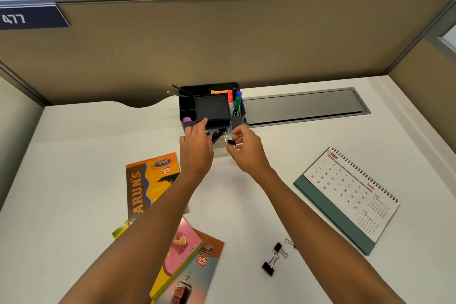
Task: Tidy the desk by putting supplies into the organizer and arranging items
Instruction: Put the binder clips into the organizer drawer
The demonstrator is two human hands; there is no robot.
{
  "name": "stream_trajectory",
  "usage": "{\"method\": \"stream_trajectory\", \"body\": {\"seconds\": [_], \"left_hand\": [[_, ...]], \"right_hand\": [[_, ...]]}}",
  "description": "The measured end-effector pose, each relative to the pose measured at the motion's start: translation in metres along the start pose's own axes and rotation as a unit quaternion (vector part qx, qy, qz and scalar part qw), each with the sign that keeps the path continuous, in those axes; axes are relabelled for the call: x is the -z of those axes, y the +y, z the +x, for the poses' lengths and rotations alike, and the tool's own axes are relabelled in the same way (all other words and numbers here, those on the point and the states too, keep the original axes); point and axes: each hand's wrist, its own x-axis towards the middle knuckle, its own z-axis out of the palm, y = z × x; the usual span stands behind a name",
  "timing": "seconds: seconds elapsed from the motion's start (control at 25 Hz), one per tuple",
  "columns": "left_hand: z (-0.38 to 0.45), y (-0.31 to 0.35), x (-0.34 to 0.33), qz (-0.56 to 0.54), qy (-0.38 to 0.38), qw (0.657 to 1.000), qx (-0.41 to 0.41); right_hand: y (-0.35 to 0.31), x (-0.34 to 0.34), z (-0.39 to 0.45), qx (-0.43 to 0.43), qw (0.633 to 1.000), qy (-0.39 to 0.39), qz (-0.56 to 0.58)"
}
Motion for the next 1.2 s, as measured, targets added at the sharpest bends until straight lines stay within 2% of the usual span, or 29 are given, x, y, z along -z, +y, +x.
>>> {"method": "stream_trajectory", "body": {"seconds": [0.2, 0.4, 0.52, 0.84, 0.92, 1.04, 1.2], "left_hand": [[-0.028, -0.015, -0.009, 0.009, 0.021, 1.000, -0.005], [-0.054, -0.017, -0.018, -0.004, 0.024, 1.000, -0.005], [-0.068, -0.011, -0.021, -0.036, 0.003, 0.999, -0.006], [-0.116, 0.012, -0.034, -0.118, -0.087, 0.985, -0.097], [-0.133, 0.019, -0.038, -0.144, -0.153, 0.970, -0.121], [-0.165, 0.026, -0.045, -0.158, -0.303, 0.929, -0.145], [-0.194, 0.034, -0.044, -0.109, -0.460, 0.865, -0.166]], "right_hand": [[-0.008, -0.016, 0.024, 0.004, 1.000, 0.017, -0.017], [0.007, -0.006, 0.009, 0.011, 0.999, 0.033, -0.033], [0.027, 0.012, -0.009, -0.001, 0.999, 0.043, -0.030], [0.089, 0.068, -0.079, -0.088, 0.995, 0.020, -0.028], [0.105, 0.079, -0.100, -0.122, 0.992, 0.016, -0.025], [0.132, 0.083, -0.131, -0.153, 0.986, -0.010, -0.058], [0.157, 0.076, -0.168, -0.181, 0.974, -0.062, -0.120]]}}
